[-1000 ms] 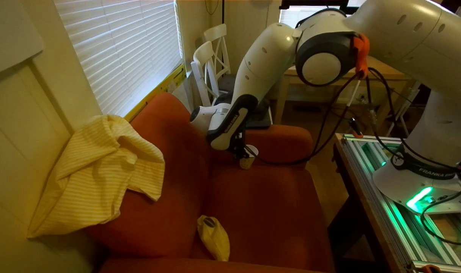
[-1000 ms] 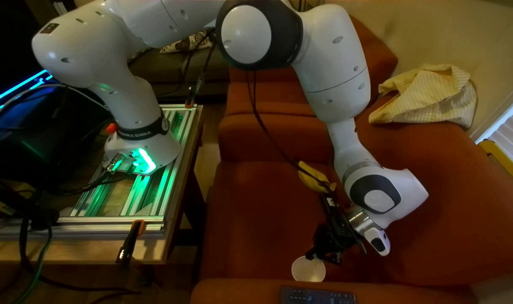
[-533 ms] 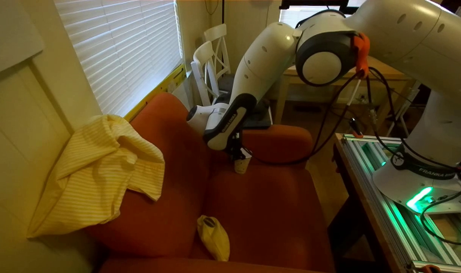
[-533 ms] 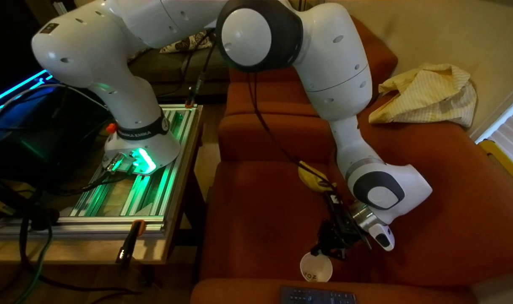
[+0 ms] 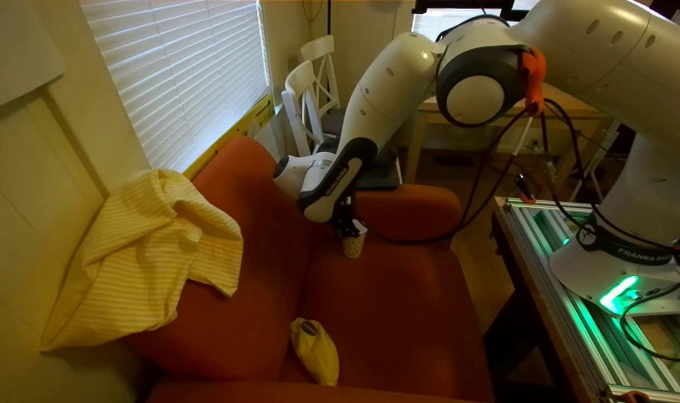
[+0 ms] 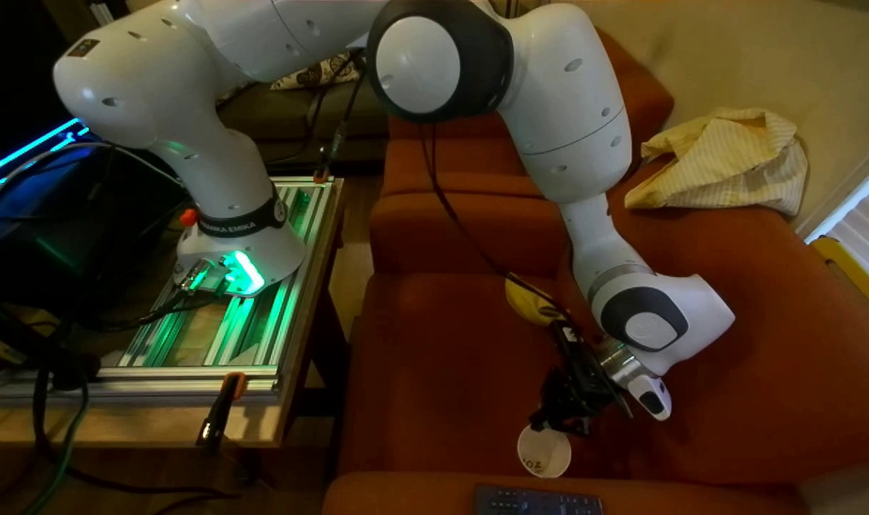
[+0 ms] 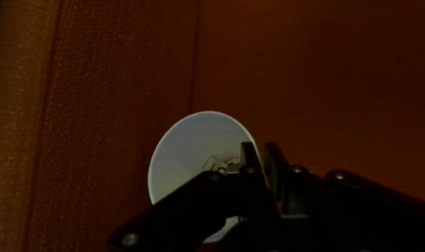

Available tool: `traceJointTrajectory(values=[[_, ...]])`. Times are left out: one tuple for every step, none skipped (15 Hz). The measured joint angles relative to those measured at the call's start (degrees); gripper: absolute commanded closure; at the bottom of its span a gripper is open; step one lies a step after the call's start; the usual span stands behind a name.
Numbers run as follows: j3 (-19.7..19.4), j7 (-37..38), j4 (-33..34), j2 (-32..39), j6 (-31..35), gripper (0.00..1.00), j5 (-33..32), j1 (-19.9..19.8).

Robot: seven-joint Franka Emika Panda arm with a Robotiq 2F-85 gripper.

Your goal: Put the cup upright

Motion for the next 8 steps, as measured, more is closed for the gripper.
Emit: traceJointTrajectory(values=[[0.0, 0.0, 0.01, 0.0, 0.0, 0.48, 0.0, 0.0], [0.01, 0.0, 0.01, 0.0, 0.0, 0.42, 0.0, 0.0], [0.06, 0.0, 0.02, 0.0, 0.0, 0.36, 0.0, 0.0], [0.17, 0.0, 0.02, 0.0, 0.0, 0.27, 0.0, 0.0], [0.33, 0.0, 0.03, -0.01, 0.0, 0.21, 0.0, 0.0], [0.52, 0.0, 0.03, -0.04, 0.05, 0.13, 0.0, 0.01], [0.71, 0.0, 0.03, -0.11, 0.15, 0.07, 0.0, 0.03], [0.86, 0.0, 0.03, -0.24, 0.48, 0.0, 0.0, 0.06]])
